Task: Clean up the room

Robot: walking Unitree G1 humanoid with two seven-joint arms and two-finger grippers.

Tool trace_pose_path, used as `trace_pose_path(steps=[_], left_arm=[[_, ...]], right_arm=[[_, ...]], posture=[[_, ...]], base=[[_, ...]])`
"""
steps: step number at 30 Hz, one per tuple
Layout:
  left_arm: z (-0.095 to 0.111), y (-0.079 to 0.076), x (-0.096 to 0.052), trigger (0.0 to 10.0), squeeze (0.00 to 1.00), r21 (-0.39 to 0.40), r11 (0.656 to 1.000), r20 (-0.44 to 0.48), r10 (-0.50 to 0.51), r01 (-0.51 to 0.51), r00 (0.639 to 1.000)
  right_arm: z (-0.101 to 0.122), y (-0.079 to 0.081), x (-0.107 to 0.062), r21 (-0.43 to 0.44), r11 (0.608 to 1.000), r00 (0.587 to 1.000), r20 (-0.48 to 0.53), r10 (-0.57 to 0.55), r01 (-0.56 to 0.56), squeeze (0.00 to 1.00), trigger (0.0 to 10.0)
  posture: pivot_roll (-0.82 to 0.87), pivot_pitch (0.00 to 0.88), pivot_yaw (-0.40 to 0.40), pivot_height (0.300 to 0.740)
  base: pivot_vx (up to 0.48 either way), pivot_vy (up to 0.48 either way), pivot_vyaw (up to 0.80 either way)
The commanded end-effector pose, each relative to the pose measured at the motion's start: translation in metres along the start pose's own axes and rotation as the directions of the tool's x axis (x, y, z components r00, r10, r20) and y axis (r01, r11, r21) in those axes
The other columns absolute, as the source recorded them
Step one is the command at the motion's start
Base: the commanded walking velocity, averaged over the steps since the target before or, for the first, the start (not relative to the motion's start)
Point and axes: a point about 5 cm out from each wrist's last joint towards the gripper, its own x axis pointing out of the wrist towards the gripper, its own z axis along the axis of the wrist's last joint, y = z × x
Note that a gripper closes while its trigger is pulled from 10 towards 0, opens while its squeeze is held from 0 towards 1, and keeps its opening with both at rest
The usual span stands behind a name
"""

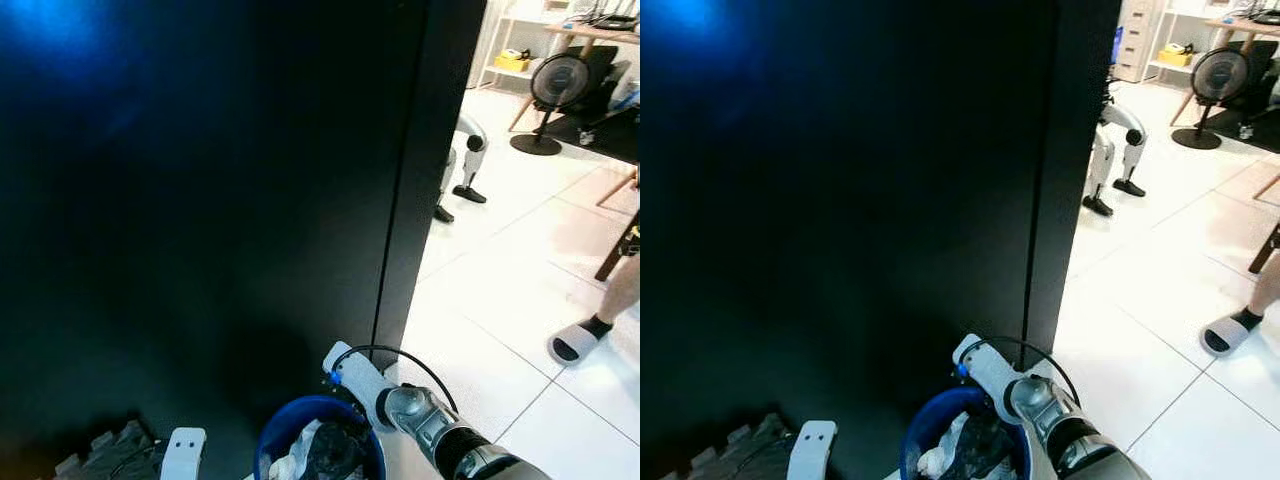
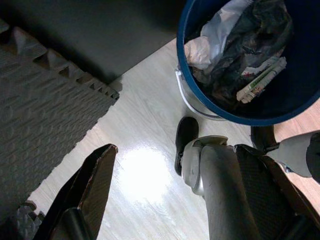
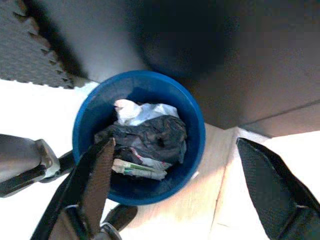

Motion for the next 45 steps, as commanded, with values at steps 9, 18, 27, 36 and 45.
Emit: trace_pose_path(steps=[9,18,27,36,45], left_arm=[[-0.011,-0.007,0.0,10.0,0.0,0.036,0.999,-0.066,-0.007,0.009,0.998],[-0.016,-0.006,-0.002,10.0,0.0,0.055,0.998,-0.085,-0.007,0.012,0.996],[-0.014,-0.007,-0.001,10.0,0.0,0.075,0.997,-0.085,-0.01,0.016,0.996],[-0.015,-0.008,-0.001,10.0,0.0,0.086,0.996,-0.088,-0.014,0.022,0.996],[-0.014,-0.01,-0.001,10.0,0.0,0.092,0.995,-0.088,-0.02,0.029,0.996]], right_arm=[[-0.115,-0.024,-0.049,0.348,0.806,0.857,-0.382,-0.345,0.479,0.0,10.0],[-0.18,0.028,-0.072,0.441,0.728,0.793,-0.563,-0.231,0.526,0.0,10.0],[-0.202,0.064,-0.079,0.458,0.714,0.758,-0.634,-0.154,0.529,0.0,10.0],[-0.204,0.071,-0.078,0.449,0.722,0.752,-0.642,-0.149,0.527,0.0,10.0],[-0.203,0.07,-0.078,0.428,0.737,0.746,-0.648,-0.152,0.522,0.0,10.0]], posture=[[-0.05,0.035,0.029,0.74],[-0.06,0.039,0.038,0.74],[-0.06,0.043,0.045,0.74],[-0.06,0.036,0.039,0.74],[-0.07,0.027,0.035,0.74]], base=[[-0.416,0.0,0.0],[-0.48,0.0,0.0],[-0.48,0.0,0.0],[-0.48,0.0,-0.06],[-0.267,0.0,-0.73]])
